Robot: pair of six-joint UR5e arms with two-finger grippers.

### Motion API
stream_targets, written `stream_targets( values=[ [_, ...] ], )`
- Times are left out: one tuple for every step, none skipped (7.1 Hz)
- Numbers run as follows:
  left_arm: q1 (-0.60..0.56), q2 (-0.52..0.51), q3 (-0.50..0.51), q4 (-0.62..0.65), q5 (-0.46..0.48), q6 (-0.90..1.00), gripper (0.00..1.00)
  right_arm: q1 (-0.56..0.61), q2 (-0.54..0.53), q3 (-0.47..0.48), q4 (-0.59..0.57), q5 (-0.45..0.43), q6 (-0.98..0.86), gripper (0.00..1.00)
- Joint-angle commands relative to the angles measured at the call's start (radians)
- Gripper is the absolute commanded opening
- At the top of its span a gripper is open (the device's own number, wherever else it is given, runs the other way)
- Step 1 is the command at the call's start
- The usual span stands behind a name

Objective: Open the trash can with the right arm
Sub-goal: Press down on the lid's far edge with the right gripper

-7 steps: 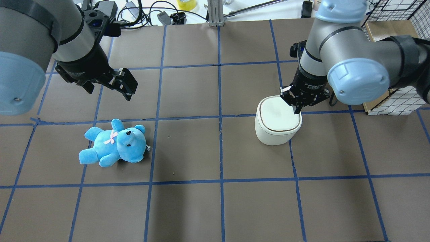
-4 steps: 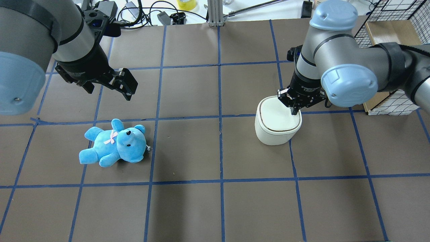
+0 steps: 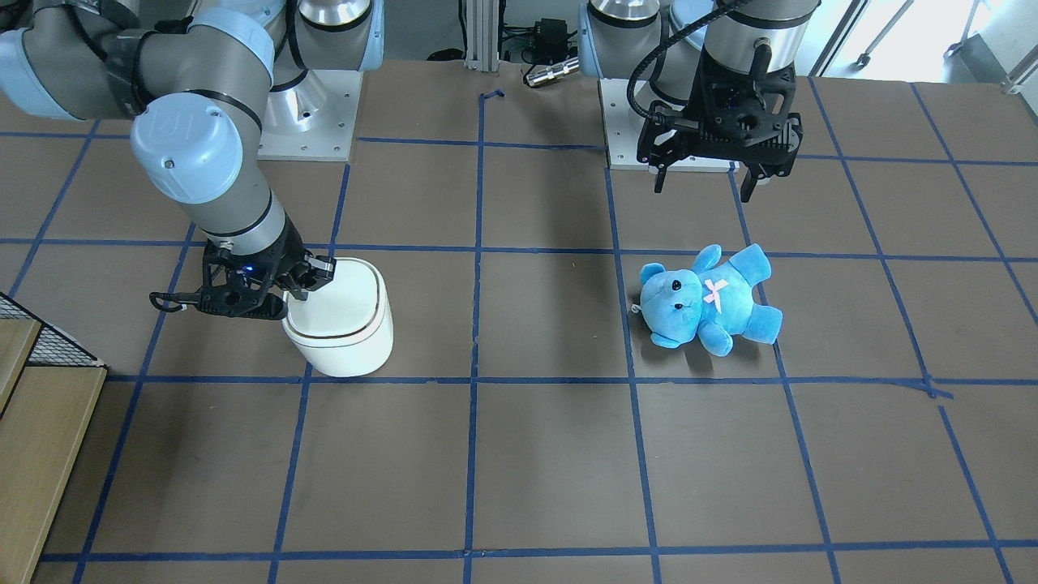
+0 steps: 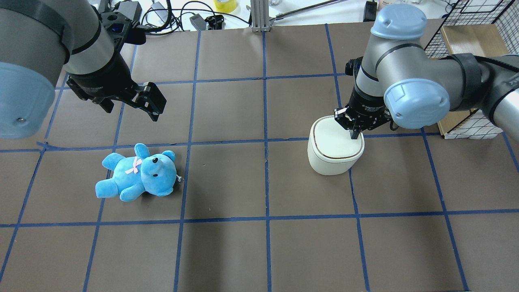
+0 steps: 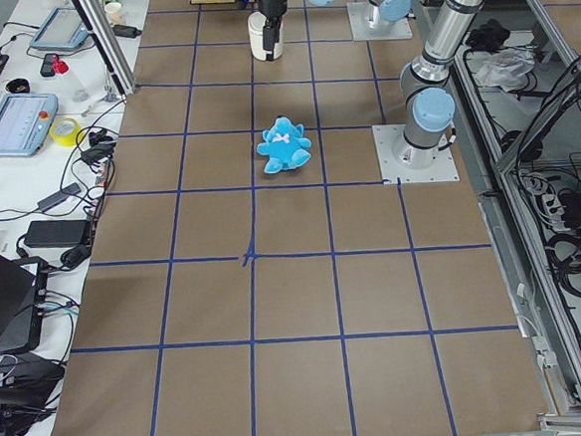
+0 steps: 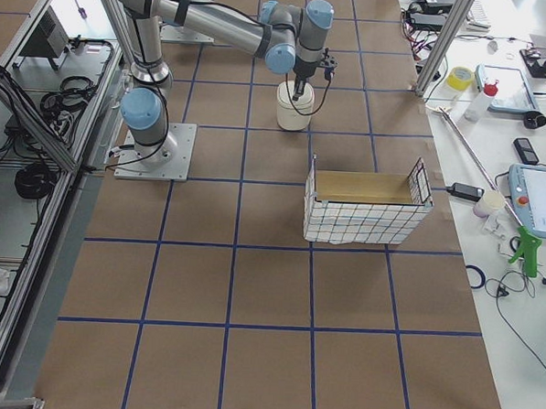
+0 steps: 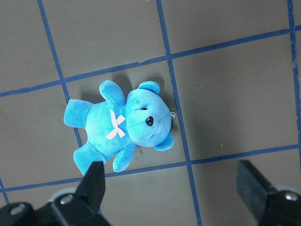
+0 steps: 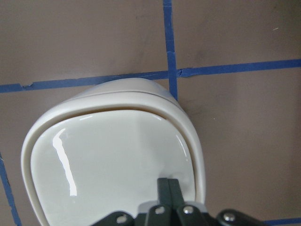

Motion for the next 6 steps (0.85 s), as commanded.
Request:
stream_targets(
  values=[
    [0.0, 0.0, 0.0, 0.0, 0.0, 0.0, 1.0, 0.0, 0.009, 0.002, -0.001, 0.002, 0.0, 0.0],
    [0.0, 0.0, 0.0, 0.0, 0.0, 0.0, 1.0, 0.0, 0.01, 0.0, -0.001, 0.002, 0.001, 0.0],
    [0.0, 0.0, 0.0, 0.0, 0.0, 0.0, 1.0, 0.0, 0.01, 0.0, -0.001, 0.004, 0.001, 0.0],
    [0.0, 0.0, 0.0, 0.0, 0.0, 0.0, 1.0, 0.0, 0.007, -0.008, -0.002, -0.001, 0.003, 0.0],
    [0.0, 0.0, 0.0, 0.0, 0.0, 0.0, 1.0, 0.0, -0.006, -0.024, 0.004, -0.003, 0.01, 0.08],
    [0.0, 0.0, 0.0, 0.0, 0.0, 0.0, 1.0, 0.0, -0.029, -0.043, 0.004, -0.003, 0.01, 0.4]
  ],
)
